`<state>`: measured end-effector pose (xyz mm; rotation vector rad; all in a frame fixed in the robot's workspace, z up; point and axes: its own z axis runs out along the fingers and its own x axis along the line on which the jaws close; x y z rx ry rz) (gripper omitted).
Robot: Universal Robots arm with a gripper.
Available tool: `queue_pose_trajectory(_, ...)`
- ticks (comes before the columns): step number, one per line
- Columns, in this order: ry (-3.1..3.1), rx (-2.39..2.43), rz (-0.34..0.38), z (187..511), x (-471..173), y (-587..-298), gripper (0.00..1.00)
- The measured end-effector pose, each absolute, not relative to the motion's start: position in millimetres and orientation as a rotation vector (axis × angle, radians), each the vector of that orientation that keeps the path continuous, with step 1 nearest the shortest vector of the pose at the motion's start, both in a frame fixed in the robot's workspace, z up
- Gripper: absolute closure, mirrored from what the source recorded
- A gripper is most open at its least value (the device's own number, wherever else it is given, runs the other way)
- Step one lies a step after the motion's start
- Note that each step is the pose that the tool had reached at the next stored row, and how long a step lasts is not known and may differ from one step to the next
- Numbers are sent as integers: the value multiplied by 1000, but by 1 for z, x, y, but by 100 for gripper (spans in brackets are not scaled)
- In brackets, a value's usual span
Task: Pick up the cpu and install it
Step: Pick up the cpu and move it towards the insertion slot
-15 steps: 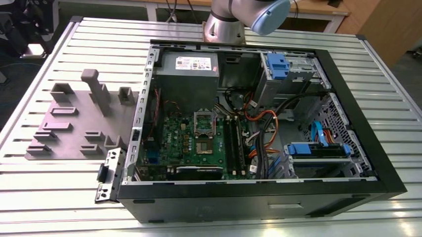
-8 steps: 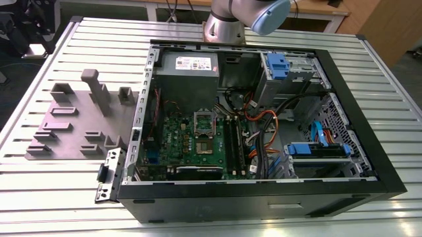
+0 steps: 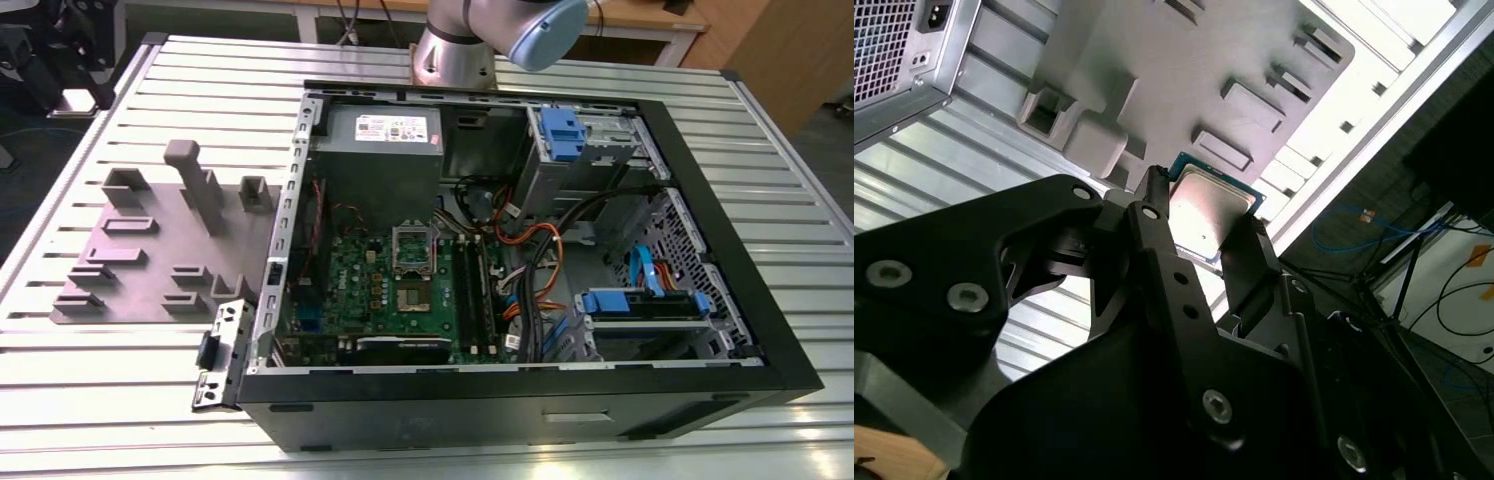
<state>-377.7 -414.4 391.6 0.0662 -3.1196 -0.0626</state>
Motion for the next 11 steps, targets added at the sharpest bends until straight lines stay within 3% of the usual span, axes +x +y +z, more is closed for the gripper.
queue_pose_trajectory(11,-3120,66,-62,392,-374,-414,55)
